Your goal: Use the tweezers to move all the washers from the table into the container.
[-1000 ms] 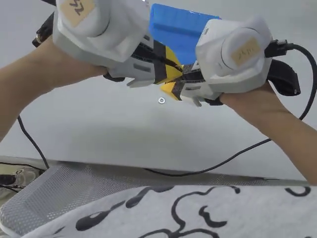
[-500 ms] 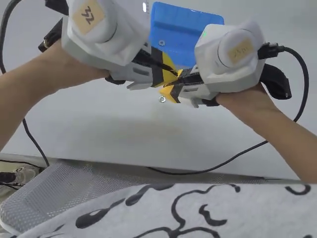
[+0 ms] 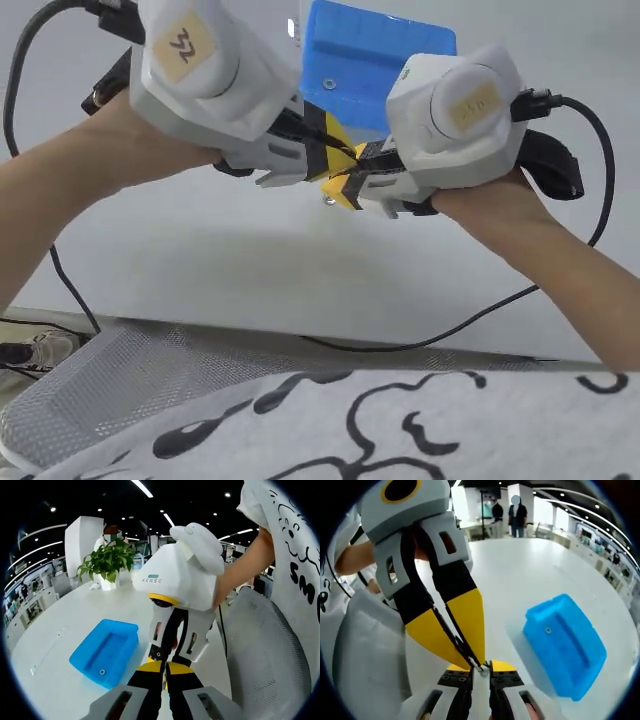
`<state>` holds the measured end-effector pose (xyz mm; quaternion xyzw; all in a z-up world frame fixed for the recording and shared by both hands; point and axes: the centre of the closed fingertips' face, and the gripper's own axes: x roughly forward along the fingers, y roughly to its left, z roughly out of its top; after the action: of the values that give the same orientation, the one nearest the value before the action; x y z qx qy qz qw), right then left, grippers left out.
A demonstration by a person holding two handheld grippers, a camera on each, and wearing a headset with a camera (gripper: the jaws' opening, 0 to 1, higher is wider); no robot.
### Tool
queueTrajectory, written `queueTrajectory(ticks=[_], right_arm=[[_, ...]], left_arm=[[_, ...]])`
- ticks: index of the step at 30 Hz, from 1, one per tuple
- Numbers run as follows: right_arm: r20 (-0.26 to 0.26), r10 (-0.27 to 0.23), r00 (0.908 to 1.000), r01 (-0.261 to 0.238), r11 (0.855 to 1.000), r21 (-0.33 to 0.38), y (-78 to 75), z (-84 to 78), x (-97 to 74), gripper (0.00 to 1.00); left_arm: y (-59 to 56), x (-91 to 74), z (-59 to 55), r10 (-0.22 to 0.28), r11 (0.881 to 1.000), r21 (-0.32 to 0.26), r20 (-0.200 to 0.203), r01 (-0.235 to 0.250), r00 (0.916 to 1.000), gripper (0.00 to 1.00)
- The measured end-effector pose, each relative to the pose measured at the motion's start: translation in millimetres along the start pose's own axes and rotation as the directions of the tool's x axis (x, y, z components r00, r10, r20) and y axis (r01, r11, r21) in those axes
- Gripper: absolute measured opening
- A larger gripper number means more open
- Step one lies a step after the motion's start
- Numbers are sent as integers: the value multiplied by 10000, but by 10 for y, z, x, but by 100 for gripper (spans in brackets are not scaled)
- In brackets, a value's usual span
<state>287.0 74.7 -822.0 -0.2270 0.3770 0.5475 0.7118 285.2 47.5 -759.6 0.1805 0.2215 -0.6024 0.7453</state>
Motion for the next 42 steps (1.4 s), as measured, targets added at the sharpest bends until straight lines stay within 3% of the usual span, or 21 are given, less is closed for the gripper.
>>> queueTrajectory(ticks=[17,24,35,42], right_arm=[[33,-247,9997,248,9994,-255,-5,2,2,5],[-45,-488,9988,484,9963,-716,25,-7,-25,4],[79,-696,9975,701,9927,-981,-29,82,-167,4],[190,-877,9960,893,9899,-1098,-109,162,-228,4]], left_arm=[[18,-13,-2,242,9997,19,-63,-242,9997,0],[-59,-9,30,206,9997,148,-102,-204,9997,0],[44,-53,135,354,9992,175,306,-360,9989,0],[88,-89,265,567,9983,84,619,-573,9965,0]])
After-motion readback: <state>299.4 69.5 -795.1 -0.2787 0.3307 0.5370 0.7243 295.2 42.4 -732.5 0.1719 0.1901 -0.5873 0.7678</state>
